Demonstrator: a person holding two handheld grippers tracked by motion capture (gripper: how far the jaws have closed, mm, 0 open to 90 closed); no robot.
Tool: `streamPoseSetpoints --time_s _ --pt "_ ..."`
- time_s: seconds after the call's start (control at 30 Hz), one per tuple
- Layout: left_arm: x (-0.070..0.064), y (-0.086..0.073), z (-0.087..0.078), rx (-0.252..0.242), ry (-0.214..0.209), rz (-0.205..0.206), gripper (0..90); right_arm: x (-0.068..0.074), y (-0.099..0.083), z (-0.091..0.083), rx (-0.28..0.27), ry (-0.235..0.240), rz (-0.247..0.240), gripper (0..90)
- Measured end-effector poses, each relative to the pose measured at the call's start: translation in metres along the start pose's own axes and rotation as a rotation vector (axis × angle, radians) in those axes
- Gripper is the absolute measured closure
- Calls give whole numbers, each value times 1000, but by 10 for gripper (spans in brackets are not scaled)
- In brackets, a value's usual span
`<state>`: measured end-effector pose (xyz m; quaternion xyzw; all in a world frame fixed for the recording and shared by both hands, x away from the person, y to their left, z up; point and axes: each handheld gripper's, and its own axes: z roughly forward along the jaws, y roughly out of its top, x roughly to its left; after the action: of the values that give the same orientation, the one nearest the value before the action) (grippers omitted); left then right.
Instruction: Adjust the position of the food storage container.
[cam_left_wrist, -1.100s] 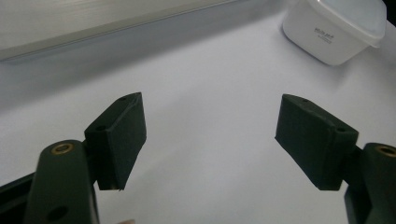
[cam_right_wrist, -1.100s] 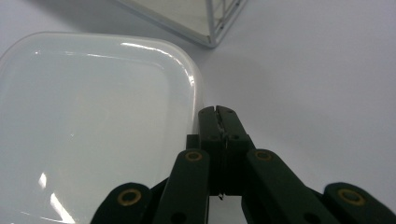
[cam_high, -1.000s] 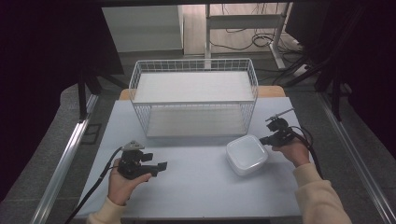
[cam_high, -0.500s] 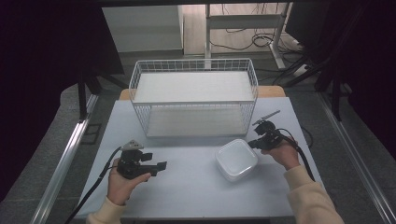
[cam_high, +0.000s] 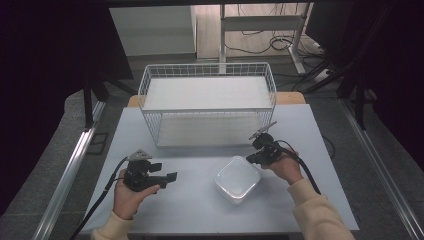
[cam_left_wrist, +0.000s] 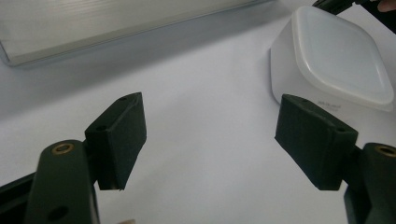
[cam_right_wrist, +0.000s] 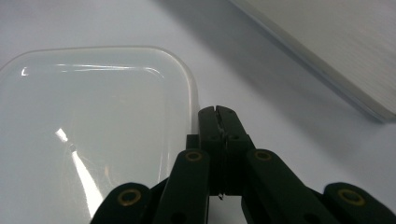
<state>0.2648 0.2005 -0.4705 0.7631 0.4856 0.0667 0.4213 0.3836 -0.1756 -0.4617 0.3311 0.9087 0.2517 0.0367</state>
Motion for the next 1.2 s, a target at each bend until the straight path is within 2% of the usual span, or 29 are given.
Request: streamPoseSetpoints --time_s 0.13,0.3,0.5,0.57,0.7,0.77,0.87,0.97,1.07,1.2 --pt "0 0 -1 -4 1 -2 244 11 6 6 7 25 -20 897" --pt "0 0 0 -2 0 -2 245 30 18 16 15 62 -74 897" --pt "1 0 -2 -4 2 -1 245 46 25 23 18 85 -116 897" --pt "1 0 -2 -4 4 0 245 48 25 22 16 76 -119 897" --pt "1 0 0 -1 4 0 245 43 18 5 -35 66 -100 897" --pt "1 0 -1 0 3 0 244 41 9 -8 -62 58 -94 896" --pt "1 1 -2 -4 4 -1 245 39 -13 -27 -112 53 -68 896" --pt "1 1 -3 -8 4 -7 245 40 -38 -38 -122 37 -50 896" --pt "1 1 -3 -5 7 -7 245 42 -62 -40 -104 30 -42 896" --pt "1 1 -2 -4 8 -8 245 50 -83 -34 -92 47 -42 896"
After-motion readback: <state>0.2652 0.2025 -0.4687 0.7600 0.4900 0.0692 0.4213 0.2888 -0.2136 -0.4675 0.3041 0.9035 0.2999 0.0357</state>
